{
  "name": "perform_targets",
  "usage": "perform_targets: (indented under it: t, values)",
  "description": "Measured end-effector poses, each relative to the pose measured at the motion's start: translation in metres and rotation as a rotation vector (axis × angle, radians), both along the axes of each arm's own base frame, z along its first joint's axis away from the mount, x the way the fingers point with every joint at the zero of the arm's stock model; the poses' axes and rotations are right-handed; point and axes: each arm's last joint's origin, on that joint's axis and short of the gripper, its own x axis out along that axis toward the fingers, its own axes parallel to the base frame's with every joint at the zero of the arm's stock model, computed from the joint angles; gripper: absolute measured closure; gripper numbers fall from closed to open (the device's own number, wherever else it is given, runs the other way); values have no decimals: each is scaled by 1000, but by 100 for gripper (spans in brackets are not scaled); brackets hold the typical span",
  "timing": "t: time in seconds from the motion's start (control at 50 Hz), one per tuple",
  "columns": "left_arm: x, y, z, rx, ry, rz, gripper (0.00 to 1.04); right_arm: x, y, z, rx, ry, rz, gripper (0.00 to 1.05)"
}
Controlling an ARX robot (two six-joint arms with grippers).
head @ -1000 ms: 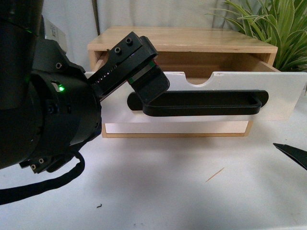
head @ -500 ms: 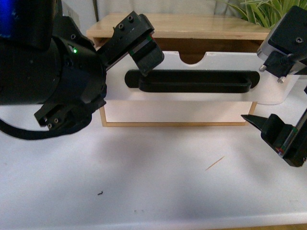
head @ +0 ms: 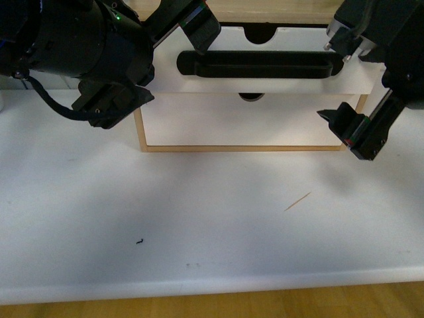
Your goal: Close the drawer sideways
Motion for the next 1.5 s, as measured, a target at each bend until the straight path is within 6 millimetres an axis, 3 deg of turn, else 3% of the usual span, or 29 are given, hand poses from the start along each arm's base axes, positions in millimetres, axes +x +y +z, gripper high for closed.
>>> perform_targets:
  t: [0.3, 0.54, 0.72, 1.06, 1.32, 1.5]
  values:
    - [19, 3, 1, -5, -1, 10, 6, 29, 3, -3, -5, 33, -18, 9]
    - [21, 3, 0, -4, 2, 12, 6, 31, 5, -5, 5, 44, -13, 9]
    - [11, 10, 0, 21, -3, 46, 6, 19, 2, -1, 22, 22, -13, 9]
    - [-37, 59, -11, 145, 24, 213, 6, -50, -19, 23, 127, -63, -43, 9]
    - [-131, 82, 2, 221, -33, 307, 6, -123, -40, 35, 213, -77, -64, 9]
    - [-174, 97, 1, 268, -37, 434, 6, -165, -53, 30, 276, -64, -105, 9]
